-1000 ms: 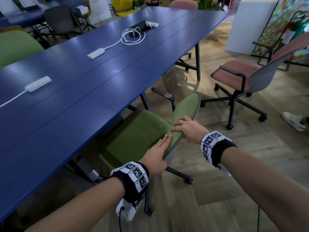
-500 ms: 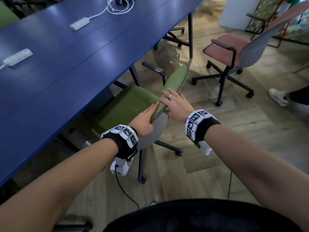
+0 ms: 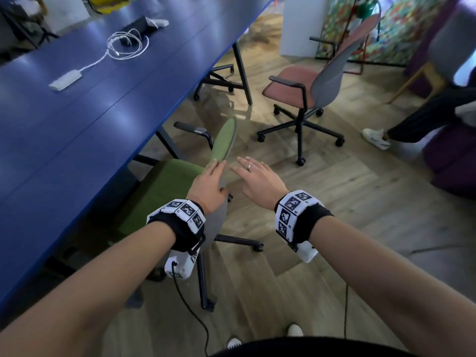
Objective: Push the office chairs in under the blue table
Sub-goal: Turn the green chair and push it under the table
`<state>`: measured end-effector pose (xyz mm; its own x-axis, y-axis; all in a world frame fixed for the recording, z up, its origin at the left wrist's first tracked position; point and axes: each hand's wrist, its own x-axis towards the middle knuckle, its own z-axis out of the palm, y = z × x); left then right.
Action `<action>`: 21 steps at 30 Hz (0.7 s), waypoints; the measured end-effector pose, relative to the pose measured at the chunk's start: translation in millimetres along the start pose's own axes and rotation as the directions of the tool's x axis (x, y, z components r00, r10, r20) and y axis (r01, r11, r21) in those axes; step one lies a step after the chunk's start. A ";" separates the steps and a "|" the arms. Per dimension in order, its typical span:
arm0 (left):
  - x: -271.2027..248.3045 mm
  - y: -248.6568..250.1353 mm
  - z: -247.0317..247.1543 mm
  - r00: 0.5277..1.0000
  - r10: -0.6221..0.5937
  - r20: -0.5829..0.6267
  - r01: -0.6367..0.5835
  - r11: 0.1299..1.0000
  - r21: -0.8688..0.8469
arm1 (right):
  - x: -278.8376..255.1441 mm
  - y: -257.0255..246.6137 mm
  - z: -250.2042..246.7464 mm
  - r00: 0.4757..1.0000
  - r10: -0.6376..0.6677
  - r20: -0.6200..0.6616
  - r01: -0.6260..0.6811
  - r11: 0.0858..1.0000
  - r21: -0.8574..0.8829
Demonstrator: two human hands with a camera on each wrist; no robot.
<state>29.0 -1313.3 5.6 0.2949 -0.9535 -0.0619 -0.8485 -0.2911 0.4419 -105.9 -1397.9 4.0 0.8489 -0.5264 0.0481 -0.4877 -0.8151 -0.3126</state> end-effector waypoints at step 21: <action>238.1 209.4 83.2 0.995 0.095 -0.006 -0.095 0.985 -0.145 | -2.4 290.5 -98.8 0.921 0.380 -0.080 -0.366 0.919 0.147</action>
<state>-115.0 -1607.8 8.9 0.2155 -0.9764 -0.0143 -0.8000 -0.1850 0.5707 -269.7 -1657.4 6.9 0.5805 -0.8142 0.0011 -0.7291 -0.5205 -0.4444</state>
